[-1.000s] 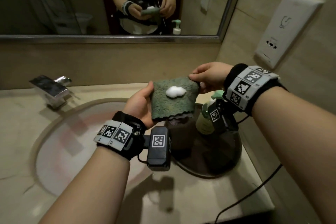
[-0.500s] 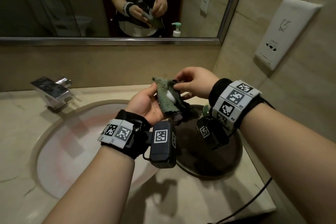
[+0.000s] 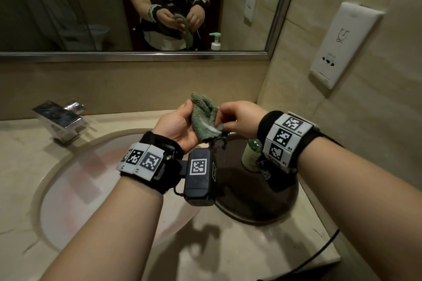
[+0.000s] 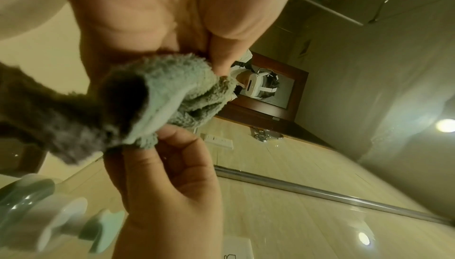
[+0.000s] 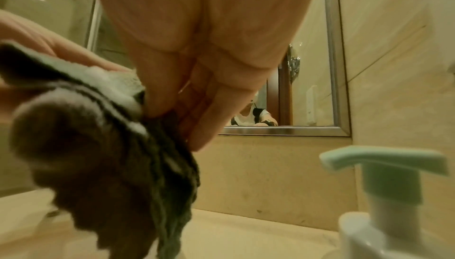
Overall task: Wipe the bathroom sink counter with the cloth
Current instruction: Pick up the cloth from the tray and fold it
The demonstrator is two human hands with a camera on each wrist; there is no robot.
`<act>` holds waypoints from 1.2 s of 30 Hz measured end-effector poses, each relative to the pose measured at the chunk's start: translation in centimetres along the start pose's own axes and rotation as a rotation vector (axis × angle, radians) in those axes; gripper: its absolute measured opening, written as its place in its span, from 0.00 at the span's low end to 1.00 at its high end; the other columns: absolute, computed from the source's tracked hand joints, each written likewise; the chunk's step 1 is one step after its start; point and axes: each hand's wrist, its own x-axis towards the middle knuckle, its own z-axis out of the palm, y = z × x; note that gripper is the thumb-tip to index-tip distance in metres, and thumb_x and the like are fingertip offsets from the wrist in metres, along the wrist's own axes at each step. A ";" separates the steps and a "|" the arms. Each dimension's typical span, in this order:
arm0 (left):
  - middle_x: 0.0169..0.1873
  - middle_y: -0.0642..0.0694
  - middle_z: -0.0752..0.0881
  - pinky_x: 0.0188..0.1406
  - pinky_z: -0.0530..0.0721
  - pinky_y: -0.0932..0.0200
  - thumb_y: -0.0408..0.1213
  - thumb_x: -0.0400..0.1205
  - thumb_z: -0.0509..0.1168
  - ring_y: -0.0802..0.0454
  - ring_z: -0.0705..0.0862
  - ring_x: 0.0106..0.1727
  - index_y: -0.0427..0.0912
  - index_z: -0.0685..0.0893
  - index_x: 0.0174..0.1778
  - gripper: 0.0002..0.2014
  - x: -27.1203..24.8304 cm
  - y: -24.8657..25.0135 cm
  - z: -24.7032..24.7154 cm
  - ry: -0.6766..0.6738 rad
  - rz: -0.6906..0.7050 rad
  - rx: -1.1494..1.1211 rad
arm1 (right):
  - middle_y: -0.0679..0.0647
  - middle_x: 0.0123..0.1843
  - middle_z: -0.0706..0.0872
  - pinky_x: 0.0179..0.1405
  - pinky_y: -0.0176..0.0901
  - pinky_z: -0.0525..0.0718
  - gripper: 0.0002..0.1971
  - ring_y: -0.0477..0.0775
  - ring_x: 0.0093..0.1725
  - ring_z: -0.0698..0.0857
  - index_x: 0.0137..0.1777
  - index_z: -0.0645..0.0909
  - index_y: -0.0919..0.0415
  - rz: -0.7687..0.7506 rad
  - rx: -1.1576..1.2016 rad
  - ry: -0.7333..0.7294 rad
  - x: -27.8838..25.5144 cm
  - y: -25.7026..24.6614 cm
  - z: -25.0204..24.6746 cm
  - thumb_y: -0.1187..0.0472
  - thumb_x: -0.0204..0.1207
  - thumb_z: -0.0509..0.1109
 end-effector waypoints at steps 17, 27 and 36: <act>0.41 0.46 0.84 0.42 0.84 0.51 0.39 0.90 0.47 0.48 0.82 0.41 0.46 0.80 0.45 0.16 -0.7 -0.9 1.0 0.068 0.262 0.388 | 0.54 0.44 0.83 0.55 0.55 0.87 0.12 0.60 0.50 0.86 0.35 0.74 0.52 0.168 0.625 0.426 1.8 -2.3 -1.9 0.65 0.78 0.68; 0.48 0.41 0.83 0.38 0.88 0.45 0.38 0.90 0.43 0.46 0.84 0.47 0.45 0.77 0.50 0.16 -0.7 0.9 1.6 0.046 0.212 0.244 | 0.48 0.46 0.84 0.56 0.45 0.85 0.06 0.51 0.48 0.85 0.51 0.83 0.58 -0.061 0.292 0.349 0.8 -2.5 -0.2 0.64 0.77 0.69; 0.46 0.42 0.84 0.35 0.90 0.48 0.39 0.90 0.45 0.48 0.85 0.45 0.44 0.78 0.50 0.16 0.1 2.3 1.9 0.071 0.177 0.314 | 0.53 0.56 0.87 0.60 0.45 0.82 0.12 0.53 0.56 0.85 0.57 0.83 0.59 -0.148 -0.160 0.132 -0.4 -0.2 -1.6 0.70 0.77 0.65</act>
